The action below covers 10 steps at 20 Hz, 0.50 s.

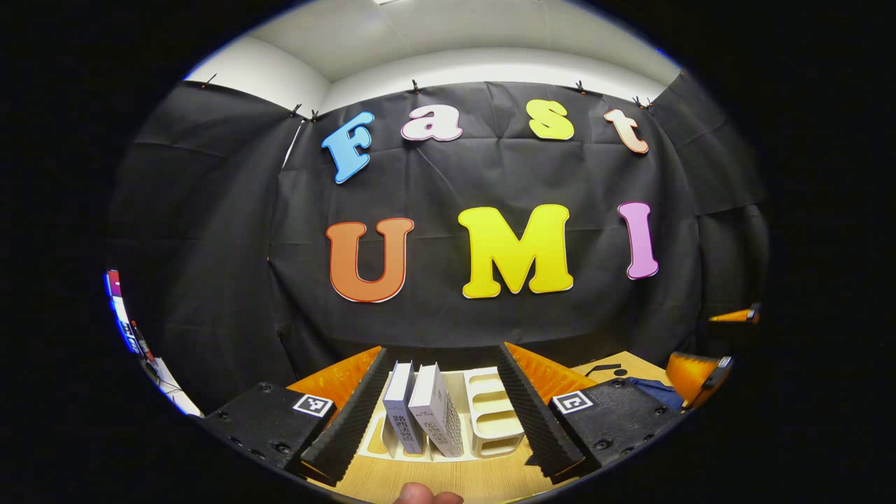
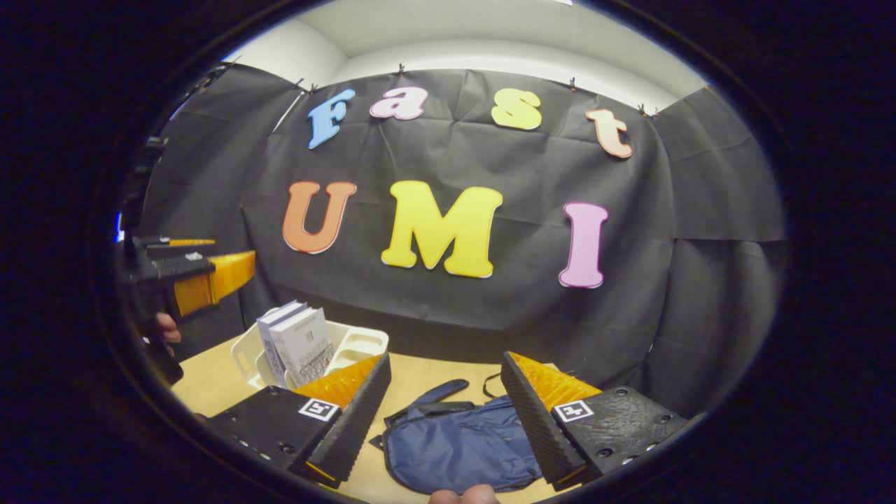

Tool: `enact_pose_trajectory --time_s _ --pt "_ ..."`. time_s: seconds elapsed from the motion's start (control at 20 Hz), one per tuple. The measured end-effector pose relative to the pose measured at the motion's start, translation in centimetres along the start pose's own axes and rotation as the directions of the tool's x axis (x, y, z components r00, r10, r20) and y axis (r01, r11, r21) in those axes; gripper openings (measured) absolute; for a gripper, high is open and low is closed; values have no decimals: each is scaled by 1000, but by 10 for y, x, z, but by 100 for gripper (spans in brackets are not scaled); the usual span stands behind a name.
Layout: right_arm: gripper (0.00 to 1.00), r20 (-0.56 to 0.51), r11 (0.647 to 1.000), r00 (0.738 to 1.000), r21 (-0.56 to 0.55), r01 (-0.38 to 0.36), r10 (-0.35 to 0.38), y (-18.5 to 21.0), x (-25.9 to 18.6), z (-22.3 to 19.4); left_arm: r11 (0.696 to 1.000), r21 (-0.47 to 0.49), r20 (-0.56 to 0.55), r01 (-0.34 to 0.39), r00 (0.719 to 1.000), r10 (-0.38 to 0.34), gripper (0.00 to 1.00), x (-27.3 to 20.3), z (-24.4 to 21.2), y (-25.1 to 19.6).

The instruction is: Open the schoolbag, grab two books from the bookshelf and put them into the schoolbag.

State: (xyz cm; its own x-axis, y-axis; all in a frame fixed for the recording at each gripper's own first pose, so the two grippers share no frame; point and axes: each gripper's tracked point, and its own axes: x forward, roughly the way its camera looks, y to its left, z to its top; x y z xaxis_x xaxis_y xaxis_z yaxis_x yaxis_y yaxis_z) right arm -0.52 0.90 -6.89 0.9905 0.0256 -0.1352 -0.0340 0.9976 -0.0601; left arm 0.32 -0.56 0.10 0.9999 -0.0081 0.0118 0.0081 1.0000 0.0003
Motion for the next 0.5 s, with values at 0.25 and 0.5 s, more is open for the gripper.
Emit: enact_pose_trajectory --time_s 0.25,0.5 --pt "99 -186 997 980 -29 -73 67 33 19 -97 1000 5 -4 -10 1000 10 98 -3 0 5" --pt "96 -380 991 919 -37 -128 105 59 44 -198 1000 22 -2 -19 1000 19 97 -9 3 10"
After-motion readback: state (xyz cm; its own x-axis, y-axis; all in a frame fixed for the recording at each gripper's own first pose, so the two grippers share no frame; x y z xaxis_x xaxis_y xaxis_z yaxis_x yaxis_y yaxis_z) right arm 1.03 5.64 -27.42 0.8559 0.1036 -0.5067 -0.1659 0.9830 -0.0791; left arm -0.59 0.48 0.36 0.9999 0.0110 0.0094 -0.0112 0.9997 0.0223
